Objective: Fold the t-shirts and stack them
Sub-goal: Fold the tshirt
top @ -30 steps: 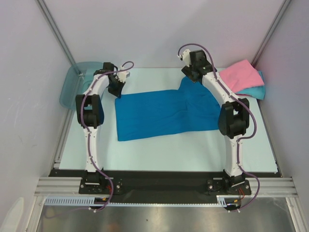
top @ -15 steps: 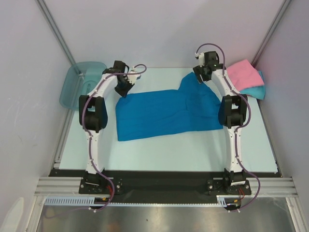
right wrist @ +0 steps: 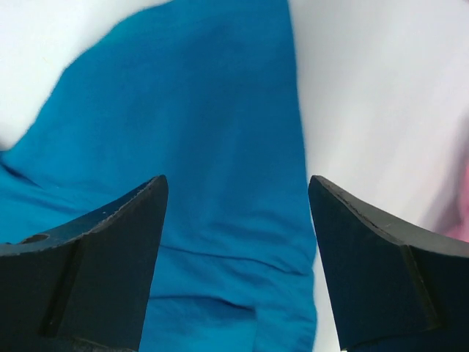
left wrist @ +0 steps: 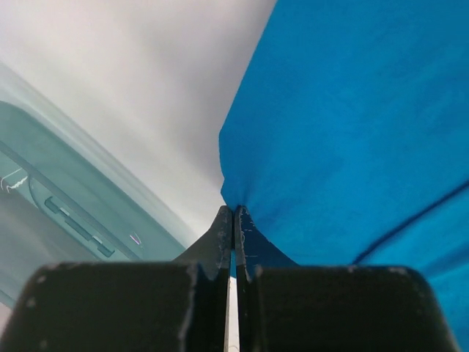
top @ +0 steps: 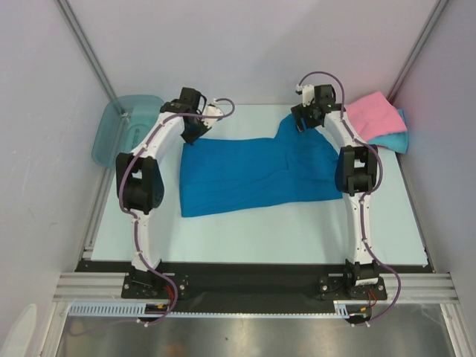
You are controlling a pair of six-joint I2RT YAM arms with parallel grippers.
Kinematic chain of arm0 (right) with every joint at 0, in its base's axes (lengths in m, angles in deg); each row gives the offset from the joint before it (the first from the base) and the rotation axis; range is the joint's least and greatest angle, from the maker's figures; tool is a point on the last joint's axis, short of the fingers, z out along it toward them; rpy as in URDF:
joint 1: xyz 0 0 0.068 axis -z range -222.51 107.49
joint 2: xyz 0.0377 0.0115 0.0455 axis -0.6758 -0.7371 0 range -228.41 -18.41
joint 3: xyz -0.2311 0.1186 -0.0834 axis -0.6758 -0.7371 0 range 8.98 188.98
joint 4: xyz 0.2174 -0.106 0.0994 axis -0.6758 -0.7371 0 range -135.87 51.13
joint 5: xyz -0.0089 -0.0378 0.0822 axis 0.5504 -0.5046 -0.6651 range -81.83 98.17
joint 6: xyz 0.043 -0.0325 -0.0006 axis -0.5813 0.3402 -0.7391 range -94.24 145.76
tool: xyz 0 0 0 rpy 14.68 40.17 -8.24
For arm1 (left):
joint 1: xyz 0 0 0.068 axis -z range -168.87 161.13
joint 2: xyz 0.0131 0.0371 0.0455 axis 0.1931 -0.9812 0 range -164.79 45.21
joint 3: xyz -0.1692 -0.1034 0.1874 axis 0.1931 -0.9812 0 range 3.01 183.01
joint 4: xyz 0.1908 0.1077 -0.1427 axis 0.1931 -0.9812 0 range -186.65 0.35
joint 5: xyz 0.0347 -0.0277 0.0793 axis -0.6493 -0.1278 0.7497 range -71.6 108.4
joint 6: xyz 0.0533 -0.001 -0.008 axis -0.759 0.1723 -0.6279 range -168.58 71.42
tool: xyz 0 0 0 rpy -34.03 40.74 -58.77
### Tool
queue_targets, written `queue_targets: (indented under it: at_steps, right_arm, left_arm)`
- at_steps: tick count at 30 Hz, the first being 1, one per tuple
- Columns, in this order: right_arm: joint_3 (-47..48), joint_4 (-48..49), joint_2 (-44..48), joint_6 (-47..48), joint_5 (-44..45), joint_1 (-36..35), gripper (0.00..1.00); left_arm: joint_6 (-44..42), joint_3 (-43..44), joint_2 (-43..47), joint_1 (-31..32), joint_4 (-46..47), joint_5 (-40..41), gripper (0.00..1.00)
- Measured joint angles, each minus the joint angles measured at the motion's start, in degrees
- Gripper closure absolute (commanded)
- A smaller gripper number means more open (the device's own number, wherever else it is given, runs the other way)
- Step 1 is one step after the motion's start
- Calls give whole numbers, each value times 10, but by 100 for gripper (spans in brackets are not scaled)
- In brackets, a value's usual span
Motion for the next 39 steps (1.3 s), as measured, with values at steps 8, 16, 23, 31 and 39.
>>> queue_targets:
  at_steps: [8, 16, 23, 31, 39]
  right_arm:
    - [1, 31, -44, -20, -47, 7, 18]
    - [21, 75, -67, -40, -52, 8, 22]
    - [47, 71, -82, -40, -45, 6, 52]
    - [-22, 64, -36, -35, -33, 2, 100]
    - [-76, 32, 8, -30, -14, 12, 100]
  left_arm:
    - [-33, -8, 8, 22, -17, 34, 100]
    - [-47, -8, 8, 34, -40, 59, 100]
    - [-51, -4, 8, 40, -48, 71, 100]
    - [-51, 4, 8, 41, -51, 73, 100]
    - [-53, 4, 8, 42, -47, 69, 100]
